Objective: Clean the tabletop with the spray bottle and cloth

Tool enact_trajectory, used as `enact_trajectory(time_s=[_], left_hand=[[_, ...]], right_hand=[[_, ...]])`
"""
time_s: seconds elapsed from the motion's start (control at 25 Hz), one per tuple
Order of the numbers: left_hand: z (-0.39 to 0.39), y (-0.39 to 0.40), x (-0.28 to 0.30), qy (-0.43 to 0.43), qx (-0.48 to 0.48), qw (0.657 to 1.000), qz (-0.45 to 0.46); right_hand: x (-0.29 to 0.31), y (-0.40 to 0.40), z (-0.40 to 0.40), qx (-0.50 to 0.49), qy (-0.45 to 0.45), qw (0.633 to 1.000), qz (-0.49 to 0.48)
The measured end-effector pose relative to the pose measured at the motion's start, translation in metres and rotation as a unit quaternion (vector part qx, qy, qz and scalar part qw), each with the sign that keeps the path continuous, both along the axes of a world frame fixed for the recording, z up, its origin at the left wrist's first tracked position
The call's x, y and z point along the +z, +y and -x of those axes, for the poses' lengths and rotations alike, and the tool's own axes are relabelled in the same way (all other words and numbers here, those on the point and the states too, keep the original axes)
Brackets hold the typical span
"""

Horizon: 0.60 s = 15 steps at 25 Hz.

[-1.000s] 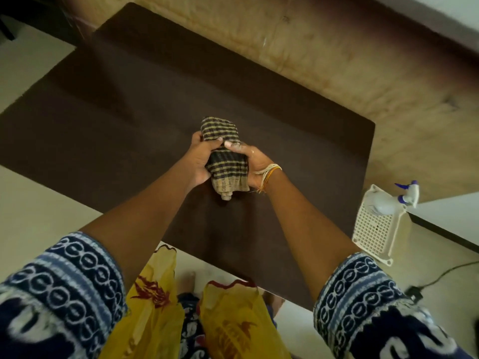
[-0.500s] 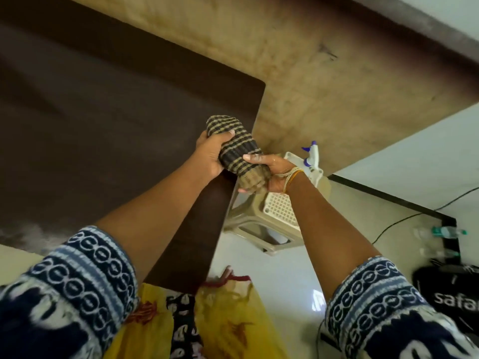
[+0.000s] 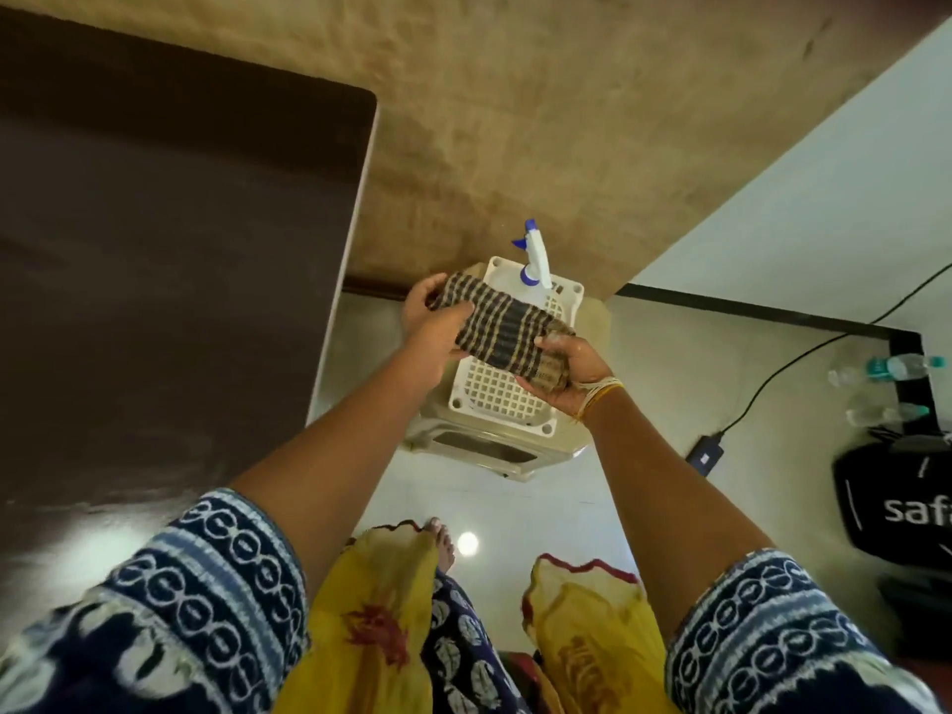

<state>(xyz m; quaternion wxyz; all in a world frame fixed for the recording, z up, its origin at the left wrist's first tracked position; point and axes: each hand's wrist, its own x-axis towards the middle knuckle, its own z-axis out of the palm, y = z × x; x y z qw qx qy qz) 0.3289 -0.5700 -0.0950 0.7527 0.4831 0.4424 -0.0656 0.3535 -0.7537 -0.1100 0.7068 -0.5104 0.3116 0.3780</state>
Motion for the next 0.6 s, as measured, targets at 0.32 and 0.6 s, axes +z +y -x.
enact_trajectory(time_s=[0.32,0.6], left_hand=[[-0.001,-0.030,-0.093,0.030,-0.192,0.975,-0.110],[0.010,-0.027,-0.106,0.026,-0.263,0.905,-0.333]], right_hand=[[-0.083,-0.022,-0.012,0.038,-0.101,0.963,0.248],[-0.089,-0.016,0.001,0.378,-0.179,0.743,0.523]])
